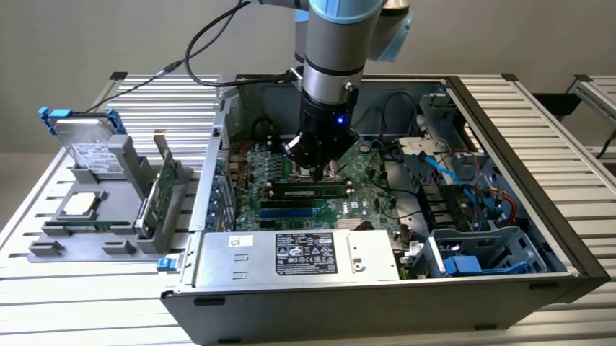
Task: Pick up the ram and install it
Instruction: 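Press down the ram until it locks into place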
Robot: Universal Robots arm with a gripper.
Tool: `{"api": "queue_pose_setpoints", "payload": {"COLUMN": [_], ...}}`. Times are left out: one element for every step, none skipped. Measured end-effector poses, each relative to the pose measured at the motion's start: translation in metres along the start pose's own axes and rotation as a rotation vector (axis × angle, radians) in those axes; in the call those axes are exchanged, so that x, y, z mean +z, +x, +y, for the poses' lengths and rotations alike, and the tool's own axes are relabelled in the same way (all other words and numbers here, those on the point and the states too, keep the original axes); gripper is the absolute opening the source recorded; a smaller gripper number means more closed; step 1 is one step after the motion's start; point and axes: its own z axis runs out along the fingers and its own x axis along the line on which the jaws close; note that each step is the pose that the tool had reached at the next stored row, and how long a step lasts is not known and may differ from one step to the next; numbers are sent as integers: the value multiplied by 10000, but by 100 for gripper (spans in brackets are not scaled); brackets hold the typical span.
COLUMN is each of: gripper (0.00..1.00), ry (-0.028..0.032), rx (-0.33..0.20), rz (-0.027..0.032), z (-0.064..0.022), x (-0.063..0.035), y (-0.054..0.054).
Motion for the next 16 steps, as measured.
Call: {"api": "queue_pose_setpoints", "payload": {"gripper": [10, 10, 10, 10, 10, 10, 10, 10, 10, 10, 10, 10, 10, 10, 10, 10], "ry": [-5, -10, -14, -19, -23, -28, -33, -38, -43, -48, -53, -58, -63, -67, -72, -77], "rx": [165, 335, 494, 660, 831, 1002, 1169, 1336, 1513, 1680, 1847, 2015, 2186, 2359, 2515, 2688], "rz": [-8, -17, -24, -32, -41, -50, -59, -66, -75, -84, -92, -100, -109, -117, -125, -134], "z": [0, 0, 0, 0, 0, 0, 0, 0, 0, 0, 0, 0, 0, 0, 0, 0], "x": [0, 0, 0, 1, 1, 1, 1, 1, 1, 2, 2, 2, 2, 2, 3, 3], "y": [0, 0, 0, 0, 0, 0, 0, 0, 0, 0, 0, 0, 0, 0, 0, 0]}}
